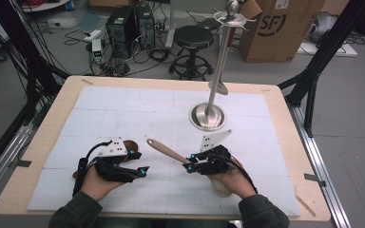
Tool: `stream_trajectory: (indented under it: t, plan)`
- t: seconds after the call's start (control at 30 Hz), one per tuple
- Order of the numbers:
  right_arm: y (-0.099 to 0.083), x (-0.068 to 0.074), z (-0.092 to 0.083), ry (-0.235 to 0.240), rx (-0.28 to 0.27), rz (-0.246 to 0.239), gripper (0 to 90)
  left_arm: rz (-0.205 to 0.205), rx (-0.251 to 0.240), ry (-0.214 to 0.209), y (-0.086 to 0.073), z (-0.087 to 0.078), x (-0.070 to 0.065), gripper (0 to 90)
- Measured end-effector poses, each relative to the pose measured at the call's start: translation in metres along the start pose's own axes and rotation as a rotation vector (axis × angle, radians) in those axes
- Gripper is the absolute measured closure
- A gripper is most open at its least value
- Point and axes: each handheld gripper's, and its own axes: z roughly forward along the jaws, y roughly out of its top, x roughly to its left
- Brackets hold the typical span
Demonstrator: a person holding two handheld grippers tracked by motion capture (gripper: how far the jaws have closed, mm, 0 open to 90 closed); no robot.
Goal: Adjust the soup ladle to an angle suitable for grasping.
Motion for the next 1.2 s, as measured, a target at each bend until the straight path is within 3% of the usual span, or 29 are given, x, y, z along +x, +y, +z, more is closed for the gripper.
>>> stream_trajectory:
  t: [0.63, 1.2]
  plan:
    - [0.007, -0.003, -0.019, -0.017, -0.173, 0.064, 77.0, 0.001, 0.0, -0.004, 0.0, 0.001, 0.0, 40.8]
    - [0.012, -0.004, -0.035, -0.04, -0.285, 0.102, 76.8, 0.006, -0.005, -0.007, 0.0, 0.001, 0.0, 40.3]
